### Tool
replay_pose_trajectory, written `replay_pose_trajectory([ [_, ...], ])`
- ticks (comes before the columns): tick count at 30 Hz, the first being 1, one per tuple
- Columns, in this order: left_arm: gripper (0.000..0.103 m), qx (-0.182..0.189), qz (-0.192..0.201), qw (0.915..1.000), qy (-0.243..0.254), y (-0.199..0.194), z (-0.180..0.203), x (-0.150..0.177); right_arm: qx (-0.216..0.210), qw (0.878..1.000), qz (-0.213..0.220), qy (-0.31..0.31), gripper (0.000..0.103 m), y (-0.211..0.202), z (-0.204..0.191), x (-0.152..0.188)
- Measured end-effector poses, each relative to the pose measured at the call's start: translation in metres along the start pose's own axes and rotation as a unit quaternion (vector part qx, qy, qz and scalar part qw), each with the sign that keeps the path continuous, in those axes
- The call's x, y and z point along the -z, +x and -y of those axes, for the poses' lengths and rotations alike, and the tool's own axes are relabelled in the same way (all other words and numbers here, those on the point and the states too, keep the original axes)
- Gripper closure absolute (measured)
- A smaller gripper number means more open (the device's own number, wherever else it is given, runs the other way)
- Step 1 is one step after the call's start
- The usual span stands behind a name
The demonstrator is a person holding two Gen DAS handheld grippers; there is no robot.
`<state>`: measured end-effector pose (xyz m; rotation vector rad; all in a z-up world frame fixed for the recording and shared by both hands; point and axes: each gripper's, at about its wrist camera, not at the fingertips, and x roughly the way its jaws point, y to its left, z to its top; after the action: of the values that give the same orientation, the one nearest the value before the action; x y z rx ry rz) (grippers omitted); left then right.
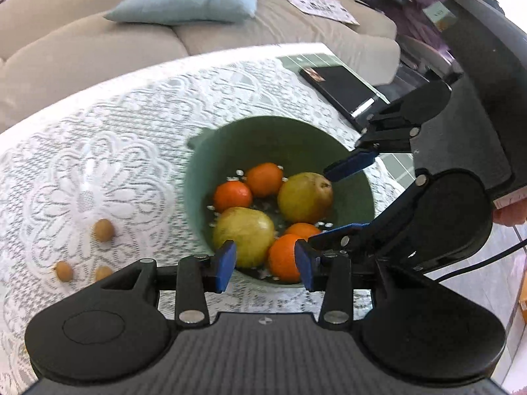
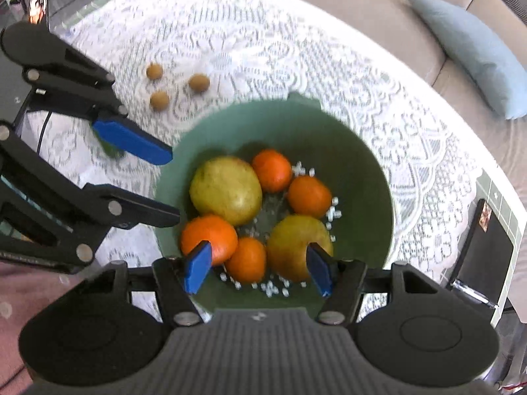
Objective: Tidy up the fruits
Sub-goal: 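Move both grippers back over the small brown round fruits on the table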
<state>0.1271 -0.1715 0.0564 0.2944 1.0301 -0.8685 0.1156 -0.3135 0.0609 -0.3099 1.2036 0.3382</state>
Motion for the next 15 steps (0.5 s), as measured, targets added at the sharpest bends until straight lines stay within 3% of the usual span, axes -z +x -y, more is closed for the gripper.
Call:
replay_pose_trajectory([
  [8, 0.054, -0.045, 0.038, 0.9972, -0.045, -0.027, -0.035, 0.016, -0.002, 0.997, 0.071, 0.035, 0.04, -0.014, -0.021, -0.019],
  [15, 0.054, -0.058, 0.064, 0.9921, -0.091, -0.048, -0.069, 0.028, -0.034, 0.991, 0.127, 0.036, 0.039, -0.022, -0.058, -0.038],
])
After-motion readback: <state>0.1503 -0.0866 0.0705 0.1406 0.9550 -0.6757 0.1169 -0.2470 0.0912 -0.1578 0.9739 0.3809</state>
